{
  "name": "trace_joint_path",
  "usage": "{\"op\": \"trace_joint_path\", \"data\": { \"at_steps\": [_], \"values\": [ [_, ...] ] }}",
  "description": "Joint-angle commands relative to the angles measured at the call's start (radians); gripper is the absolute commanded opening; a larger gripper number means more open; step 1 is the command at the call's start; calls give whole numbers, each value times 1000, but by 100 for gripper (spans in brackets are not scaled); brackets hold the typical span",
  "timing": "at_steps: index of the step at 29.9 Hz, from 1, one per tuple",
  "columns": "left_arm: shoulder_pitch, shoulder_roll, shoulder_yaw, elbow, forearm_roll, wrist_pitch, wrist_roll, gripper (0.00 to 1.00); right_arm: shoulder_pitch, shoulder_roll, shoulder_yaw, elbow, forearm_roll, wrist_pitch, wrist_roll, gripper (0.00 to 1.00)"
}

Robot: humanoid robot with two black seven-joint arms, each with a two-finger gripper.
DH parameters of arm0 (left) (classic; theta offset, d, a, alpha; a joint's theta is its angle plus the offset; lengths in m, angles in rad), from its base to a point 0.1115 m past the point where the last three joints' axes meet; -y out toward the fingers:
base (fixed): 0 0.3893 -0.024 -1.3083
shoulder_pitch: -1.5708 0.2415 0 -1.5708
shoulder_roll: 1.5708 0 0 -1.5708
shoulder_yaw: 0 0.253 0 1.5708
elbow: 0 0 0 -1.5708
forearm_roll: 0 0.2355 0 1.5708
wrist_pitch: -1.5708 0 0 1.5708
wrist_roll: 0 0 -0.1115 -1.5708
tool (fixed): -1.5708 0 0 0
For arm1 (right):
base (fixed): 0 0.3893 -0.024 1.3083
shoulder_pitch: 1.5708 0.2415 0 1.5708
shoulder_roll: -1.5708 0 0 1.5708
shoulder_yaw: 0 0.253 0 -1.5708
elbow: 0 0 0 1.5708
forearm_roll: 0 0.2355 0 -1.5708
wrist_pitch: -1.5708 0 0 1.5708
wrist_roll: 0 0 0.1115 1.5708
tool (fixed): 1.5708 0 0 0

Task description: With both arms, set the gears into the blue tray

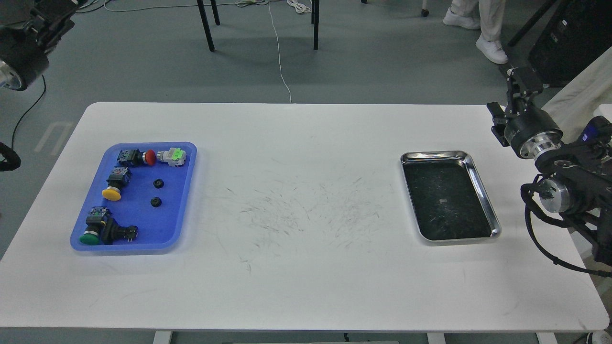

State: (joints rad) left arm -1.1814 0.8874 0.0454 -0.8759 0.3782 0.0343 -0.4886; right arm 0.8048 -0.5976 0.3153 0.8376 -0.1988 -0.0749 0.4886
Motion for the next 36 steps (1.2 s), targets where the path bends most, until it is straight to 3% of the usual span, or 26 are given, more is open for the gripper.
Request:
{"op": "trace_joint_path", "data": {
  "at_steps": [1,10,12,16,19,22,36],
  "values": [
    [37,-51,-61,6,-126,-1,0,84,-6,-24,36,26,13,-2,0,99],
    [210,-281,-328,50,-163,21,0,84,7,-10,131,80,19,3,0,99],
    [216,-335,-338,90,-166,15,0,84,8,-1,163,86,36,7,-31,99],
    [230,-407,-389,109,-177,-65,0,98,27,32,176,84,71,12,-56,99],
    [236,-447,-406,144,-188,-151,0,98,40,35,168,80,102,14,-77,99],
    [235,-476,-407,160,-188,-178,0,98,43,35,162,78,166,18,-156,99],
    [221,-573,-410,285,-189,-178,0,98,45,61,180,80,291,61,-213,99]
  ]
}}
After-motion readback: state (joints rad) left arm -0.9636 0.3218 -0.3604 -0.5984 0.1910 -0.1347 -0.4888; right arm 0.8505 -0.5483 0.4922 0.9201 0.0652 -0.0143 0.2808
